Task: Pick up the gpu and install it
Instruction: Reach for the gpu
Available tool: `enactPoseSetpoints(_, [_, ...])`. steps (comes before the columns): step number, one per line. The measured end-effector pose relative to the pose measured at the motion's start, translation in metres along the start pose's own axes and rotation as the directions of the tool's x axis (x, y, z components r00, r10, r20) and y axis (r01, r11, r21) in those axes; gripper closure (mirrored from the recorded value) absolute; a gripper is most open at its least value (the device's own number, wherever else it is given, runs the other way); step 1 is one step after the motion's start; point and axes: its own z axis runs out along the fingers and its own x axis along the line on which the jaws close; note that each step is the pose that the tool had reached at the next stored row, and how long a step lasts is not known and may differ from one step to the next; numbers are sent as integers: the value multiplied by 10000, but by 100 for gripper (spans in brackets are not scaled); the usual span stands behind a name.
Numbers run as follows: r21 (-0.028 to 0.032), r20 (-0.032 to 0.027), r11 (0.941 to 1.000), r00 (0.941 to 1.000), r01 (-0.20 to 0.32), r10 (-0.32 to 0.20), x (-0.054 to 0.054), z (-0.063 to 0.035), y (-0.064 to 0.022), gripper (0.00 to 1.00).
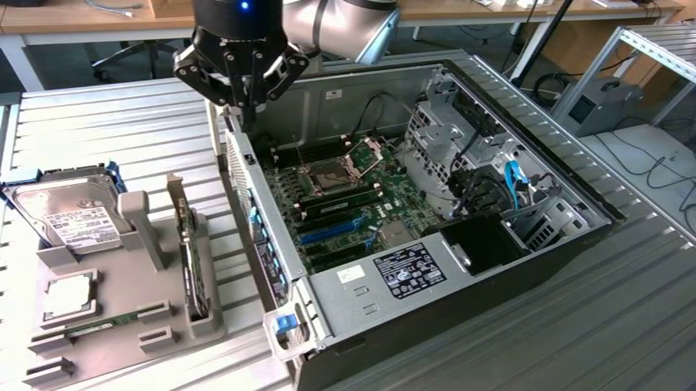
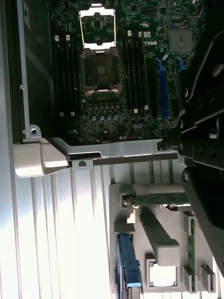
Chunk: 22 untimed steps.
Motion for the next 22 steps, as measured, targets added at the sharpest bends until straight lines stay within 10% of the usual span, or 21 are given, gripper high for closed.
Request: enactPoseSetpoints(22, [0,0,10000,10000,0,0,83,-2,-6,89])
